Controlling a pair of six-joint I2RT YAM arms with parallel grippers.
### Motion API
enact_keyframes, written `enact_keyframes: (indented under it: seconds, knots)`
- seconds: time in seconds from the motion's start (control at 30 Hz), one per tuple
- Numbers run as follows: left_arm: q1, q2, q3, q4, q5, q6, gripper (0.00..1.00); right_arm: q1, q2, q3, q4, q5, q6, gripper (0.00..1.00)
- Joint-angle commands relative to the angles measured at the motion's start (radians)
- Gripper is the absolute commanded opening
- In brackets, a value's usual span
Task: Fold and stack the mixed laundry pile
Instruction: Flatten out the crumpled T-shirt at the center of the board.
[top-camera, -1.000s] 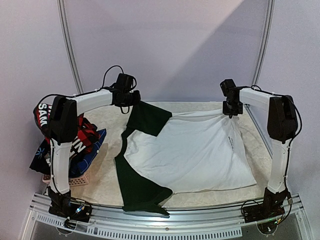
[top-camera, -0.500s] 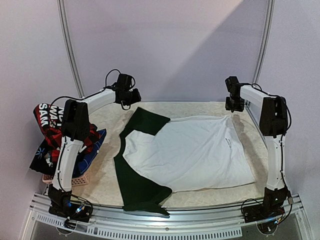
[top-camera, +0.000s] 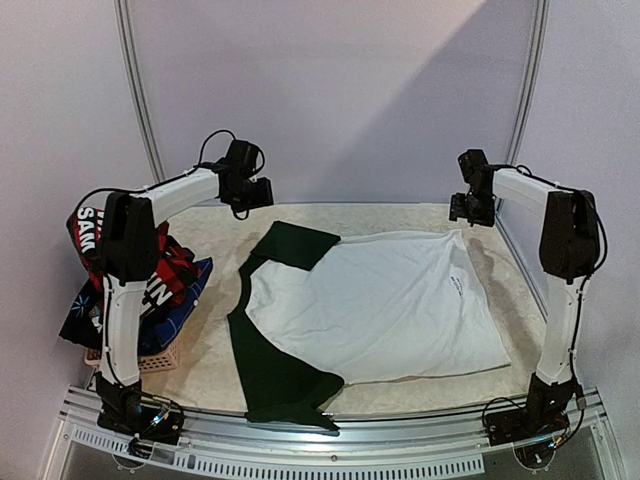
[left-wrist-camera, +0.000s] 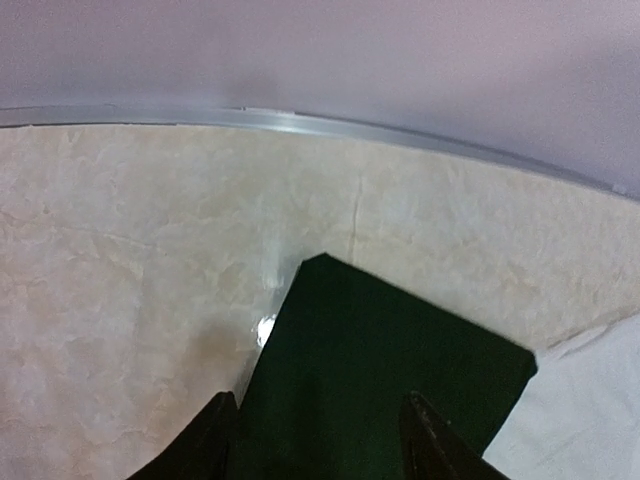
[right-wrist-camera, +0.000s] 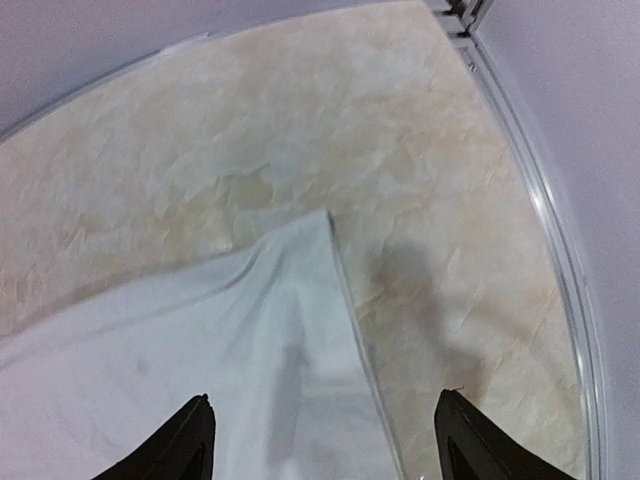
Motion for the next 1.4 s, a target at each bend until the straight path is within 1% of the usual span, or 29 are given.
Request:
enact_keyframes:
  seconds: [0.0,0.07,0.13,0.23,0.3,0.37,0.5,0.73,0.87,1.1,1.37]
  knots:
    - [-0.046,-0.045,-0.127,-0.059,-0.038,0.027,0.52,0.053,-0.147,-0.197,0.138,-0.117,0.014,0.76]
    - [-0.064,-0.056,-0.174,-0.060,-0.030,0.021,0.49,0.078,-0.195,-0.281,0.181,-0.134,0.027,0.76]
    - [-0.078,-0.064,-0.209,-0.065,-0.029,0.008,0.48,0.110,-0.234,-0.345,0.208,-0.131,0.039,0.76]
    - [-0.081,-0.083,-0.282,-0.057,-0.010,-0.055,0.46,0.151,-0.272,-0.422,0.246,-0.137,0.062,0.76]
    - [-0.081,-0.103,-0.345,-0.015,0.010,-0.109,0.46,0.168,-0.291,-0.477,0.284,-0.150,0.084,0.76]
    - [-0.081,-0.118,-0.407,0.061,0.039,-0.149,0.46,0.180,-0.304,-0.529,0.322,-0.167,0.104,0.76]
    - [-0.080,-0.120,-0.474,0.158,0.077,-0.210,0.46,0.196,-0.302,-0.557,0.338,-0.169,0.113,0.75]
    - [-0.079,-0.103,-0.509,0.277,0.091,-0.273,0.43,0.205,-0.295,-0.576,0.336,-0.154,0.102,0.74]
    - [-0.075,-0.102,-0.510,0.284,0.065,-0.290,0.43,0.206,-0.294,-0.589,0.337,-0.147,0.095,0.74]
    - [-0.063,-0.088,-0.523,0.329,0.058,-0.318,0.43,0.207,-0.288,-0.601,0.341,-0.149,0.087,0.74]
    - [-0.057,-0.068,-0.503,0.331,0.042,-0.326,0.42,0.208,-0.278,-0.604,0.338,-0.148,0.078,0.73]
